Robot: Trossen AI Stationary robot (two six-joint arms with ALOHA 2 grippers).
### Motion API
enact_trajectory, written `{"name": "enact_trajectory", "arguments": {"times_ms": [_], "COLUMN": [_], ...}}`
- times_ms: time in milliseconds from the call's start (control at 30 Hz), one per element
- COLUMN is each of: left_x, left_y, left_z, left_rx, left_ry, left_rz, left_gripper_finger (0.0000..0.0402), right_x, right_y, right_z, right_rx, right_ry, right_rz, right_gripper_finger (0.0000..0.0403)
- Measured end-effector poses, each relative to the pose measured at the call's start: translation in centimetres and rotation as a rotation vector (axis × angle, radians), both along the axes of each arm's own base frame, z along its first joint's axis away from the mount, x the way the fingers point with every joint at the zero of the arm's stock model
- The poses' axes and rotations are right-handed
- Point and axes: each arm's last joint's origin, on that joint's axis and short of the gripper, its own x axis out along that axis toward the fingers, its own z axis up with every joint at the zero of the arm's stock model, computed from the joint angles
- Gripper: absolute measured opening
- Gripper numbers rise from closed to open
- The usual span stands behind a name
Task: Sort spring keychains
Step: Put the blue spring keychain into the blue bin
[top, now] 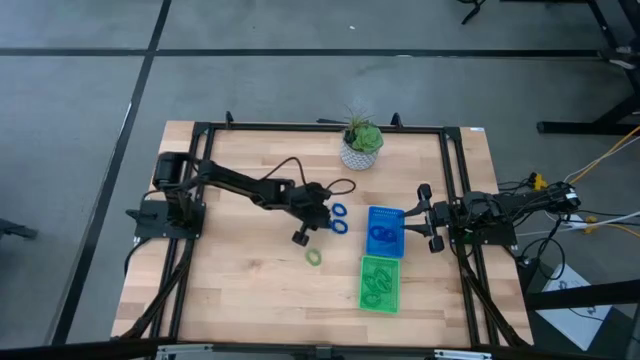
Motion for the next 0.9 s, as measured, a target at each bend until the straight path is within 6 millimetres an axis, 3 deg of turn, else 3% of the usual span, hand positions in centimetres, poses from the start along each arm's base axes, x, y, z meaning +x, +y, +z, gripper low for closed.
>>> {"name": "enact_trajectory", "arguments": {"times_ms": [300, 433, 700, 900], "left_x": [1.4, 2.3, 3.6, 5.7], "left_y": [-0.4, -1.5, -4.1, -5.3], "left_z": [2.5, 3.6, 2.4, 2.0], "left_rx": [-0.086, -0.166, -0.174, -0.171], "left_ry": [-0.278, -0.438, -0.6, -0.619], "left_rz": [-0.106, -0.187, -0.29, -0.321], "left_gripper_finger": [0.0008, 0.0009, 0.0008, 0.0007], "right_x": [0.0, 0.0, 0.0, 0.0], "right_y": [0.0, 0.0, 0.0, 0.0], "right_z": [0.0, 0.0, 0.0, 0.0], "right_rx": [0.0, 0.0, 0.0, 0.0], "right_ry": [0.0, 0.0, 0.0, 0.0], "right_rz": [0.0, 0.0, 0.0, 0.0], "right_gripper_finger": [0.0136, 0.0136, 0.0136, 0.0136]}}
